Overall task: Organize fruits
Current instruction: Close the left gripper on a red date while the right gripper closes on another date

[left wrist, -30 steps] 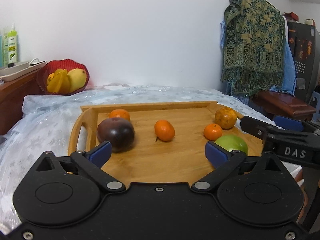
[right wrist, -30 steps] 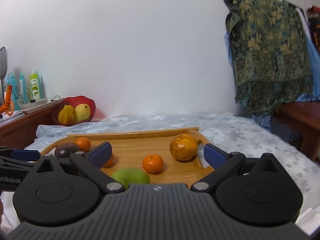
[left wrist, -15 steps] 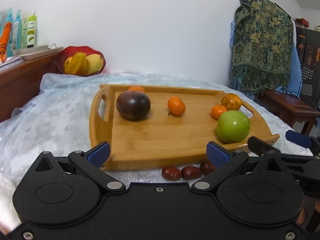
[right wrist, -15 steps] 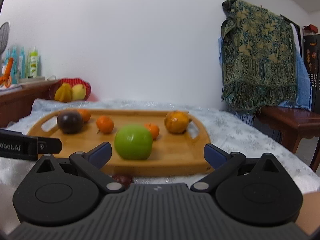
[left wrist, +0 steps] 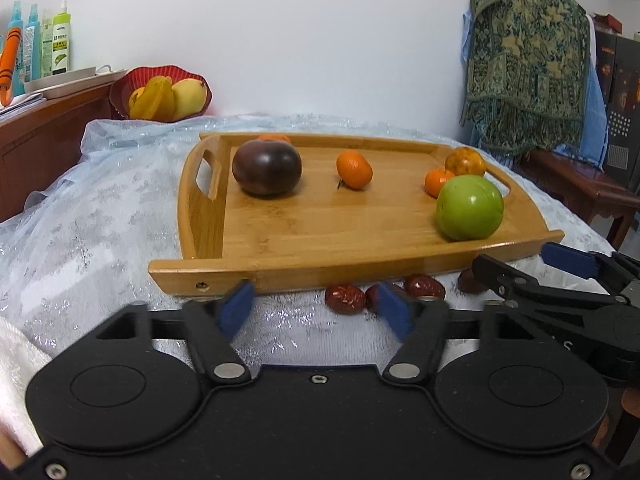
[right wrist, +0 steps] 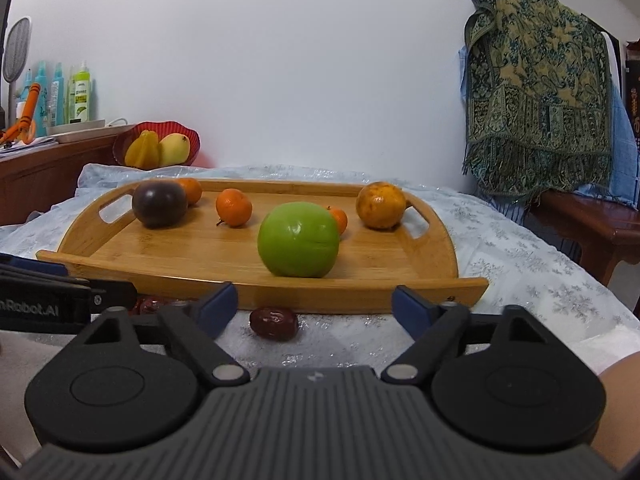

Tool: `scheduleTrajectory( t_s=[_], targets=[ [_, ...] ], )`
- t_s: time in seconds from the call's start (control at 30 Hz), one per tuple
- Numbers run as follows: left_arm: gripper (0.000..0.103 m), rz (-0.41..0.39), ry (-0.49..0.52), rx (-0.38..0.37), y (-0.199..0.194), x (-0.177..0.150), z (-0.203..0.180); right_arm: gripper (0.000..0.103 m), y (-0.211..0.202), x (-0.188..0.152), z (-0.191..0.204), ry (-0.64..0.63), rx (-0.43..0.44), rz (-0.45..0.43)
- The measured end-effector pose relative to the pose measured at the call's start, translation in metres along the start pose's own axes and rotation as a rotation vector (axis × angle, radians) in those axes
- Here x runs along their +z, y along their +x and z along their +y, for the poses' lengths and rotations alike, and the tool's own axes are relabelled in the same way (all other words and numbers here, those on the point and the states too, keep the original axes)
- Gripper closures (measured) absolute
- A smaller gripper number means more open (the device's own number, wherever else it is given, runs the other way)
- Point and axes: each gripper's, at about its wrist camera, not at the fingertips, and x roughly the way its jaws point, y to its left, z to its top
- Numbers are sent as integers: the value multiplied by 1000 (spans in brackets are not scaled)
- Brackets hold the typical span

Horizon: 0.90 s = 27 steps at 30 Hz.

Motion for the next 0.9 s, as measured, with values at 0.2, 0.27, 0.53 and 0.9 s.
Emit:
scheduleTrajectory(
  t_s=[0.2, 0.27, 0.53, 0.9],
  targets=[
    [64, 37, 5, -38, 5, -2, -4, 44, 5, -3, 5, -17, 34, 40],
    [74, 49, 13, -46, 8, -3, -7, 48, 5, -5, 8, -23, 43, 47],
    [76, 47, 36, -36, 12, -5, -15, 57, 11, -7, 15, -27, 67, 70],
    [76, 40, 15, -34, 17, -3, -14, 57, 18, -8, 20, -22, 81, 76]
  ],
)
